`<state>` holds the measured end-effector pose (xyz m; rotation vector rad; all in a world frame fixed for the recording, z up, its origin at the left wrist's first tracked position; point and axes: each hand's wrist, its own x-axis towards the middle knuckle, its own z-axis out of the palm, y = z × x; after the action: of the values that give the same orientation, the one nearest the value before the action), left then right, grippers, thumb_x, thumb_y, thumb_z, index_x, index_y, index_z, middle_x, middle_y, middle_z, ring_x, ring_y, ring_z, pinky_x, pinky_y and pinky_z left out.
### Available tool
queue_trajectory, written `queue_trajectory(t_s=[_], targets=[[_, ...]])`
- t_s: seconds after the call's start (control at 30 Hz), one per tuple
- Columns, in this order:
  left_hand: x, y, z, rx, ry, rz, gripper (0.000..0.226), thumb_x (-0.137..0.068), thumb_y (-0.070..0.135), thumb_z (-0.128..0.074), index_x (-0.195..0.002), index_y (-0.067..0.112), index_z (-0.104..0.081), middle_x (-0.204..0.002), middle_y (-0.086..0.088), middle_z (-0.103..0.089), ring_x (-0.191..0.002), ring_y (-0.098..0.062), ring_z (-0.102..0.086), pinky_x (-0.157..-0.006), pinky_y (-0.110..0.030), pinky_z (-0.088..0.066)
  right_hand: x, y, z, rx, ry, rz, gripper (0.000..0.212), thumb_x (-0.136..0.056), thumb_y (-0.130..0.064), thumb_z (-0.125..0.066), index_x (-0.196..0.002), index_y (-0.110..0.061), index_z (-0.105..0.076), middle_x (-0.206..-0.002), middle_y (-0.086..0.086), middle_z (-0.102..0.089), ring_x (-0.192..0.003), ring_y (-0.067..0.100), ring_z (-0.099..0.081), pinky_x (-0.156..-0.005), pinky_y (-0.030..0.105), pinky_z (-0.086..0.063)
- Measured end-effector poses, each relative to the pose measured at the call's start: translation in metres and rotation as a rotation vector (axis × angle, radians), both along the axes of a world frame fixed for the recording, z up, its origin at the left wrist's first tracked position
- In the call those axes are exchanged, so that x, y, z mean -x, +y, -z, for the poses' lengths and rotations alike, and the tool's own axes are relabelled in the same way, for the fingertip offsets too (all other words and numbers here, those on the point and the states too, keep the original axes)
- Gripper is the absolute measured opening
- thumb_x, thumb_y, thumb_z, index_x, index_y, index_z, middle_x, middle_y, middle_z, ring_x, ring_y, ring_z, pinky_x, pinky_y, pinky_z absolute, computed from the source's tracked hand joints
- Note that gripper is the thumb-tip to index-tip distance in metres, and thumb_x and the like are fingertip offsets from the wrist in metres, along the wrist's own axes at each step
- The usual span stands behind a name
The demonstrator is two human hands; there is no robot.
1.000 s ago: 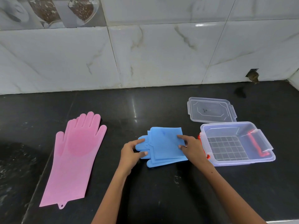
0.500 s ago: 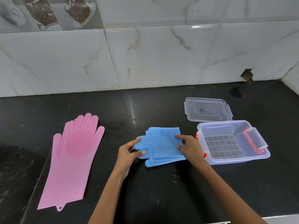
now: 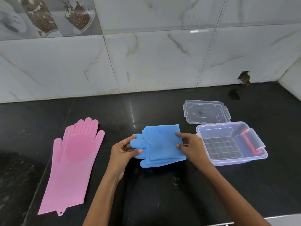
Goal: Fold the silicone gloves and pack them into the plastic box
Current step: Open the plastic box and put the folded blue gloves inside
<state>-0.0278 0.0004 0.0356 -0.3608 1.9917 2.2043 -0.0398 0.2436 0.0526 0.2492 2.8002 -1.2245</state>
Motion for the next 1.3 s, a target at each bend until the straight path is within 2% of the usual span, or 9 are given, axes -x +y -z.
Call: queue_trajectory(t_s=[0.17,0.27,0.53,0.67,0.87,1.0,1.13,1.2,1.3], targets=[[-0.006,0.011,-0.029,0.005,0.058,0.021,0.056,-0.07,-0.011,-0.075,-0.119,0.014,-0.064,-0.098,0.005,-0.077,-0.094,-0.012,-0.072,-0.07,-0.019,-0.059,-0.006,0.021,-0.03,0.081,0.034,-0.007,0.045,-0.082,-0.007,-0.071,-0.126,-0.015,-0.062,-0.121,0.009,-0.064,-0.099,0.019,-0.063,-0.093,0.031,-0.05],[-0.008,0.029,-0.045,0.003,0.087,0.038,0.056,-0.069,-0.01,-0.076,-0.119,0.012,-0.065,-0.1,0.003,-0.076,-0.094,-0.012,-0.072,-0.071,-0.019,-0.058,-0.009,0.043,-0.047,0.138,0.061,-0.004,0.043,-0.082,-0.008,-0.071,-0.123,-0.019,-0.063,-0.125,0.004,-0.061,-0.092,0.014,-0.059,-0.082,0.024,-0.049],[-0.003,0.118,-0.071,-0.027,0.136,0.075,0.054,-0.065,-0.011,-0.077,-0.113,0.011,-0.067,-0.094,-0.004,-0.077,-0.088,-0.012,-0.073,-0.07,-0.015,-0.056,-0.013,0.141,-0.077,0.183,0.085,0.004,0.042,-0.082,-0.008,-0.07,-0.121,-0.025,-0.064,-0.119,-0.008,-0.059,-0.086,0.011,-0.063,-0.069,0.02,-0.051],[0.0,0.166,-0.071,-0.031,0.111,0.081,0.051,-0.067,-0.013,-0.075,-0.113,0.008,-0.067,-0.093,-0.005,-0.077,-0.088,-0.013,-0.073,-0.069,-0.016,-0.056,-0.011,0.186,-0.077,0.178,0.049,0.0,0.041,-0.084,-0.008,-0.069,-0.122,-0.021,-0.063,-0.123,-0.001,-0.058,-0.092,0.017,-0.062,-0.08,0.033,-0.055],[0.005,0.213,-0.06,0.008,0.042,0.066,0.049,-0.068,-0.014,-0.074,-0.112,0.006,-0.068,-0.092,-0.004,-0.078,-0.087,-0.013,-0.074,-0.066,-0.018,-0.057,-0.009,0.226,-0.065,0.172,0.005,-0.001,0.043,-0.084,-0.005,-0.068,-0.125,-0.015,-0.061,-0.126,0.005,-0.059,-0.098,0.022,-0.063,-0.09,0.042,-0.056],[0.005,0.229,-0.048,0.041,-0.018,0.049,0.055,-0.067,-0.016,-0.075,-0.116,0.005,-0.065,-0.089,-0.003,-0.077,-0.08,-0.011,-0.074,-0.062,-0.018,-0.057,-0.007,0.239,-0.05,0.133,-0.039,-0.001,0.044,-0.084,-0.004,-0.067,-0.126,-0.015,-0.06,-0.126,0.005,-0.06,-0.092,0.016,-0.063,-0.088,0.037,-0.055],[0.002,0.231,-0.038,0.113,-0.05,0.034,0.059,-0.066,-0.012,-0.078,-0.12,0.007,-0.063,-0.097,-0.003,-0.075,-0.084,-0.01,-0.073,-0.064,-0.019,-0.058,-0.005,0.241,-0.04,0.076,-0.051,-0.017,0.045,-0.083,-0.005,-0.068,-0.126,-0.016,-0.061,-0.127,0.006,-0.059,-0.092,0.015,-0.06,-0.091,0.034,-0.052],[0.001,0.229,-0.035,0.157,-0.055,0.047,0.062,-0.065,-0.009,-0.08,-0.121,0.009,-0.063,-0.102,-0.005,-0.074,-0.089,-0.014,-0.073,-0.067,-0.022,-0.059,-0.003,0.241,-0.038,0.029,-0.052,-0.031,0.045,-0.084,-0.007,-0.068,-0.127,-0.017,-0.06,-0.127,0.006,-0.057,-0.093,0.014,-0.058,-0.091,0.032,-0.05],[0.0,0.231,-0.034,0.289,-0.029,0.083,0.068,-0.063,-0.007,-0.083,-0.124,0.01,-0.061,-0.114,-0.004,-0.068,-0.098,-0.017,-0.069,-0.08,-0.029,-0.059,-0.001,0.24,-0.036,-0.088,-0.04,-0.089,0.046,-0.086,-0.01,-0.067,-0.13,-0.016,-0.057,-0.126,0.006,-0.055,-0.093,0.012,-0.054,-0.088,0.02,-0.043]])
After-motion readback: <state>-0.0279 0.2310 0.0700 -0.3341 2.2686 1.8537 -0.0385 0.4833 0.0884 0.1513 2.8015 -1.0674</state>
